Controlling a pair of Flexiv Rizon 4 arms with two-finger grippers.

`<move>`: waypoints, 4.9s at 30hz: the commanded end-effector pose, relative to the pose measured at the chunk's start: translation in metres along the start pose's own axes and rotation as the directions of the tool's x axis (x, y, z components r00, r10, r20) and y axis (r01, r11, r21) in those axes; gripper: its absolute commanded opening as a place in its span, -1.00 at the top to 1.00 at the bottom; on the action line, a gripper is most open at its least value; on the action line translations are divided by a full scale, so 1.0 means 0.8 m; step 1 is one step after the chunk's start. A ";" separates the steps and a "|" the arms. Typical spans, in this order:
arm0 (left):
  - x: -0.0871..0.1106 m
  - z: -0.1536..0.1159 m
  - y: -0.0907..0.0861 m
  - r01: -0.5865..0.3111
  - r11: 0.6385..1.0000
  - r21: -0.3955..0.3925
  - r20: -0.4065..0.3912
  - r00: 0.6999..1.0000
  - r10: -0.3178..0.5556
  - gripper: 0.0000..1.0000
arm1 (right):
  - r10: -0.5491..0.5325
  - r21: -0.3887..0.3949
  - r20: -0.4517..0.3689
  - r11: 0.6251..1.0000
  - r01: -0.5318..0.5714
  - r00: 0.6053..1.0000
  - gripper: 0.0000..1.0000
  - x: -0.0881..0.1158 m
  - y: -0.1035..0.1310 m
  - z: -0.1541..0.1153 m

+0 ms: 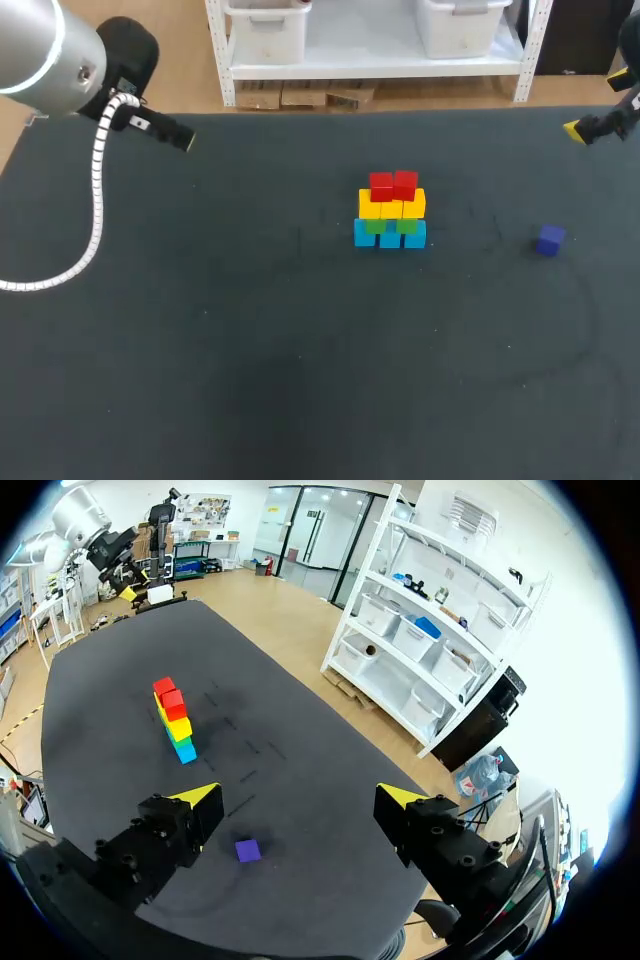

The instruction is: Place the blue cubes, place green cubes on the blue cubes, place the yellow cubes on the green cubes, then place the red cubes on the yellow cubes, and place purple cube on the red cubes.

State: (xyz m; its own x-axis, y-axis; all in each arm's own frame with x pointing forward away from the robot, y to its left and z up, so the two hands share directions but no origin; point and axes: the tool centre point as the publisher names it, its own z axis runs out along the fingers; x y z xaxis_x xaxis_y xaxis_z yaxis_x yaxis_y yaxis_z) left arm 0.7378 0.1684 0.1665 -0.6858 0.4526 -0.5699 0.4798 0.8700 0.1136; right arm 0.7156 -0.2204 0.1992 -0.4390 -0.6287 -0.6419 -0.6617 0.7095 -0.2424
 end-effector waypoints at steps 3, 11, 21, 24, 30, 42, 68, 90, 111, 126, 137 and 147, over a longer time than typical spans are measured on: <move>-0.001 0.001 0.001 -0.001 1.000 0.004 -0.001 1.000 0.001 -1.00 | 0.002 0.062 0.003 0.998 -0.002 1.000 -1.00 0.002 0.004 -0.001; -0.001 0.001 0.001 -0.001 1.000 0.004 -0.001 1.000 0.001 -1.00 | 0.006 0.050 -0.041 0.999 -0.004 0.999 -1.00 0.008 0.008 0.013; -0.001 0.001 0.001 -0.001 1.000 0.004 -0.001 1.000 0.001 -1.00 | 0.001 -0.083 -0.157 0.996 -0.014 0.988 -1.00 0.036 0.039 0.032; -0.001 0.001 0.001 -0.001 1.000 0.004 -0.001 1.000 0.001 -1.00 | 0.008 -0.104 -0.196 0.994 -0.029 0.981 -1.00 0.047 0.044 0.034; -0.001 0.001 0.001 -0.001 1.000 0.004 -0.001 1.000 0.001 -1.00 | -0.013 -0.171 -0.274 0.985 -0.036 0.962 -1.00 0.075 0.063 0.049; -0.001 0.001 0.001 -0.001 1.000 0.004 -0.001 1.000 0.001 -1.00 | -0.056 -0.285 -0.421 0.956 -0.073 0.906 -1.00 0.130 0.085 0.116; -0.001 0.001 0.001 -0.001 1.000 0.004 -0.001 1.000 0.001 -1.00 | -0.181 -0.381 -0.522 0.924 -0.038 0.833 -0.91 0.171 0.081 0.170; -0.001 0.001 0.001 -0.001 1.000 0.004 -0.001 1.000 0.001 -1.00 | -0.198 -0.375 -0.527 0.927 -0.018 0.826 1.00 0.173 0.080 0.160; -0.001 0.001 0.001 -0.001 1.000 0.004 -0.001 1.000 0.001 -1.00 | -0.571 -0.448 -0.364 0.800 0.399 0.736 1.00 0.025 0.067 0.070; -0.001 0.001 0.001 -0.001 1.000 0.004 -0.001 1.000 0.001 -1.00 | -0.663 -0.557 -0.259 0.697 0.452 0.703 1.00 -0.041 0.119 0.074; -0.001 0.001 0.001 -0.001 1.000 0.004 -0.001 1.000 0.001 -1.00 | -0.677 -0.590 -0.182 0.655 0.472 0.713 1.00 -0.073 0.171 0.096; -0.001 0.001 0.001 -0.001 1.000 0.004 -0.001 1.000 0.001 -1.00 | -0.687 -0.632 -0.216 0.640 0.438 0.693 1.00 -0.093 0.202 0.121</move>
State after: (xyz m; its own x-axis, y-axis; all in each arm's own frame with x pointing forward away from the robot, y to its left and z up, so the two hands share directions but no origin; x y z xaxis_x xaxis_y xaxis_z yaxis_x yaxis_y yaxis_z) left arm 0.7377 0.1680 0.1668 -0.6865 0.4522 -0.5694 0.4788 0.8705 0.1141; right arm 0.6904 -0.0378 0.1377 0.0214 -0.9903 -0.1376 -0.9998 -0.0217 0.0008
